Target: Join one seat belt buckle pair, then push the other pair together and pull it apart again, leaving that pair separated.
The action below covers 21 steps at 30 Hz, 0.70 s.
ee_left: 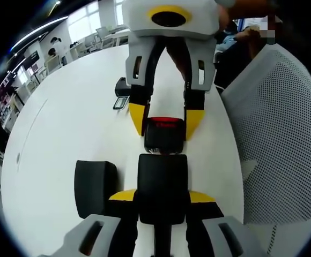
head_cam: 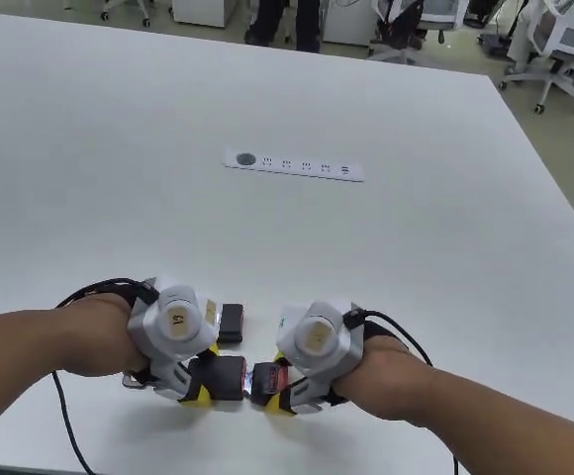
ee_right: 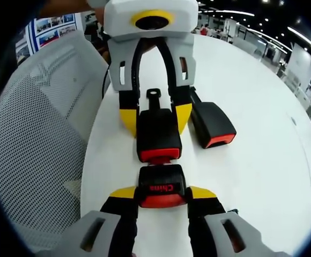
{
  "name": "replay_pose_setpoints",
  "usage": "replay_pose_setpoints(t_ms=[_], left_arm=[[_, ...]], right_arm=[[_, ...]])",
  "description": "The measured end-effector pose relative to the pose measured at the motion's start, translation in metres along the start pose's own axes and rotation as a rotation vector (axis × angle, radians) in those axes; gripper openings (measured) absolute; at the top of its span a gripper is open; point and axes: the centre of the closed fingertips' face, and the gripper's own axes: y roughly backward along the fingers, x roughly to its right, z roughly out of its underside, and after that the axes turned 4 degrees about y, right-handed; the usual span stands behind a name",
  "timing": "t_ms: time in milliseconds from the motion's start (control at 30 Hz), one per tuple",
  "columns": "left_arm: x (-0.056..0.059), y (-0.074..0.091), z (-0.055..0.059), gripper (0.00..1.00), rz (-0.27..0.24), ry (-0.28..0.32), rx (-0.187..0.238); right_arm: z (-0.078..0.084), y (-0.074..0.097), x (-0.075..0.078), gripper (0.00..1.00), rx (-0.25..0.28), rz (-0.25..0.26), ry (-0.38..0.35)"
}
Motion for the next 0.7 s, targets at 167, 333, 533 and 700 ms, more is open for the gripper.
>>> replay_pose_setpoints(t_ms=[167, 333, 533, 700], left_arm=[[0.000, 0.000, 0.000, 0.35, 0.000, 0.010, -0.005], [0.001, 0.000, -0.001, 0.35, -0.002, 0.006, -0.014], [0.001, 0.010, -0.005, 0.35, -0.042, 0.000, 0.016], [0.002, 0.023, -0.016, 0.36, -0.050, 0.032, 0.067]], right_arm=[[0.000, -0.001, 0.000, 0.33, -0.013, 0.003, 0.000], [0.000, 0.000, 0.000, 0.34, -0.018, 0.007, 0.005], [-0.007, 0.007, -0.005, 0.37, 0.015, 0.008, -0.011], [-0.015, 0.022, -0.008, 0.33, 0.048, 0.004, 0.001]])
